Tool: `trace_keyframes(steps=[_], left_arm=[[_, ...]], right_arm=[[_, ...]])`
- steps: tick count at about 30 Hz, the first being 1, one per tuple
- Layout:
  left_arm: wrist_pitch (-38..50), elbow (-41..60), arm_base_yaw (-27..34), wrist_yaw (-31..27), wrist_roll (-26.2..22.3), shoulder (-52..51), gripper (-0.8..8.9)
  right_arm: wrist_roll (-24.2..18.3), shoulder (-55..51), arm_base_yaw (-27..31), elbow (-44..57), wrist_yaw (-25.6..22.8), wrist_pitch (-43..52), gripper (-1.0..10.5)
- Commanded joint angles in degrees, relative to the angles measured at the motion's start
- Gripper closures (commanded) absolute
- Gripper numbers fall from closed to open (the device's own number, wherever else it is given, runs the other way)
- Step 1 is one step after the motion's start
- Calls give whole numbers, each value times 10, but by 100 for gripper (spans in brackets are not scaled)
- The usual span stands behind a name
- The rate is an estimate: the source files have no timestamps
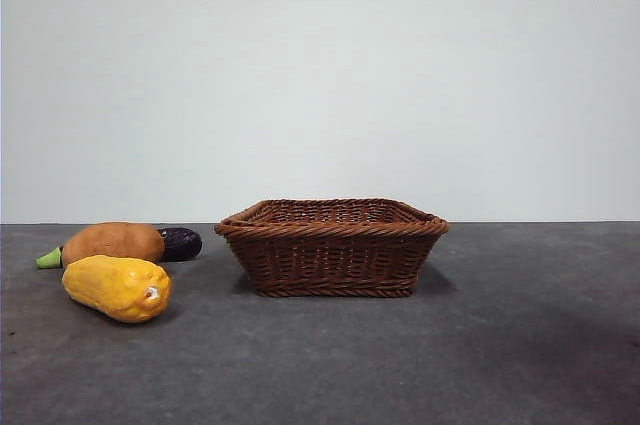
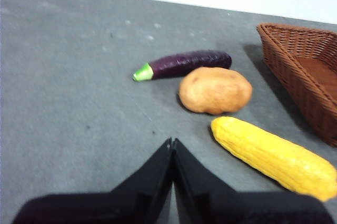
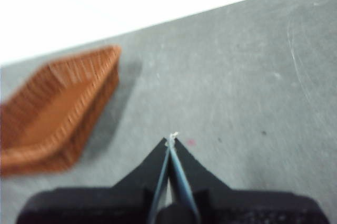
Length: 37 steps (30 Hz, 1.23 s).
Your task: Help me put the vegetables on the table into the basket
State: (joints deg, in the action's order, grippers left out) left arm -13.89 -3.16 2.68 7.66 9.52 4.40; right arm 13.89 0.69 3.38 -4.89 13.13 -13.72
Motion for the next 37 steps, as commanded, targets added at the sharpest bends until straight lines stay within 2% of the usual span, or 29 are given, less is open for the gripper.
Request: trace_keyframes(steps=[1, 8, 14, 22, 25, 31, 37], left_arm=[[-31, -46, 2, 3, 28, 10, 819], [-104, -199, 1, 64, 29, 92, 819], [-176, -328, 1, 83, -17, 184, 820], [-289, -462, 0, 108, -100, 291, 820], [-309, -484, -2, 108, -126, 313, 820], [-322, -490, -16, 108, -127, 330, 820], [-320, -491, -19, 108, -128, 335, 807]], right_arm=[[26, 11, 0, -39, 2, 5, 958], [15, 110, 0, -204, 36, -66, 957], [-73, 210, 0, -350, 71, -198, 957], [-171, 323, 0, -490, 71, -368, 957], [-176, 347, 0, -509, 75, -390, 957], [-177, 374, 0, -513, 101, -391, 957], [-176, 375, 0, -513, 101, -390, 936]])
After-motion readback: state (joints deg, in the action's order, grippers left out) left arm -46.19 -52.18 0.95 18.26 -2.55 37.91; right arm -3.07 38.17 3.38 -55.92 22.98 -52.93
